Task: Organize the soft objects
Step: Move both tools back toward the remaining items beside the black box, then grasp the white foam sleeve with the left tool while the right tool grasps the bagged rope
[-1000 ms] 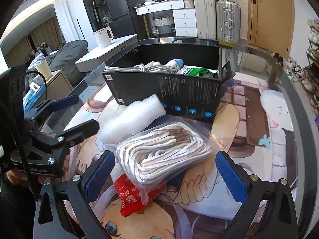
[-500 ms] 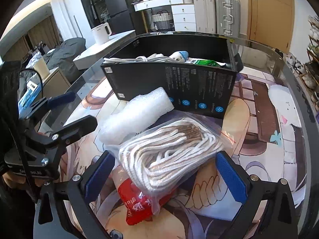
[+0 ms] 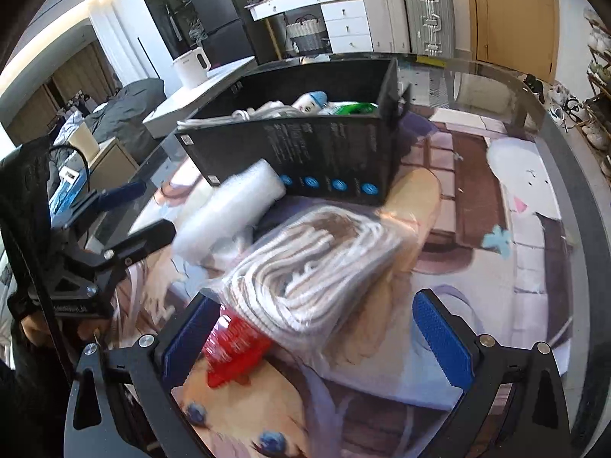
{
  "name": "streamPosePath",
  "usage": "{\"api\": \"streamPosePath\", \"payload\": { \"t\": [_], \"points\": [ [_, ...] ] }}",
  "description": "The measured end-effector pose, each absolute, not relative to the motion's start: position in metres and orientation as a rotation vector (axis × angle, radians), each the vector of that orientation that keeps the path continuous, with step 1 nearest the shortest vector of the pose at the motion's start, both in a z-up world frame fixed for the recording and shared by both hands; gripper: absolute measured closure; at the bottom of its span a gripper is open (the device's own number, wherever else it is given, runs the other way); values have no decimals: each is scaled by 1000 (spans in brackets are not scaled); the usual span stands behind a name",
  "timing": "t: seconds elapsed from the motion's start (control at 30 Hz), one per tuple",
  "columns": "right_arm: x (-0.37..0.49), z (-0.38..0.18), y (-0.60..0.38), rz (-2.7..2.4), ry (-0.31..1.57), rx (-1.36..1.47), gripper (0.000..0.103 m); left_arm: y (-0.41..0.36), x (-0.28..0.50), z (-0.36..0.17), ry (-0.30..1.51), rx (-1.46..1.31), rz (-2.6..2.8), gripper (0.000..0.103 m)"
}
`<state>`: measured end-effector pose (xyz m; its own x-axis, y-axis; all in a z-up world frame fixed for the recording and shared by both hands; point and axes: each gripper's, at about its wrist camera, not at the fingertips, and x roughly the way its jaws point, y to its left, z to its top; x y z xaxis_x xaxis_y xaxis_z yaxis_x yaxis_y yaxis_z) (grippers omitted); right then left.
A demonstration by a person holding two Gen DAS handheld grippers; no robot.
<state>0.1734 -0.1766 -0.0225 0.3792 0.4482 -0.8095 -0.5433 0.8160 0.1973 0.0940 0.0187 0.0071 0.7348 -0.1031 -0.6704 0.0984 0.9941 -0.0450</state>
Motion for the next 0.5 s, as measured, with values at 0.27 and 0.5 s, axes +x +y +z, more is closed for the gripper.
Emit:
{"api": "streamPosePath", "payload": {
  "t": [0.27,0.5],
  "points": [
    [165,-25,-195,641,1020,-174,0,6,104,3,759,2,-143,0],
    [155,-14,-189,706,965,-178,0,-2,116,-2,804,-5,-172,0]
  ]
}}
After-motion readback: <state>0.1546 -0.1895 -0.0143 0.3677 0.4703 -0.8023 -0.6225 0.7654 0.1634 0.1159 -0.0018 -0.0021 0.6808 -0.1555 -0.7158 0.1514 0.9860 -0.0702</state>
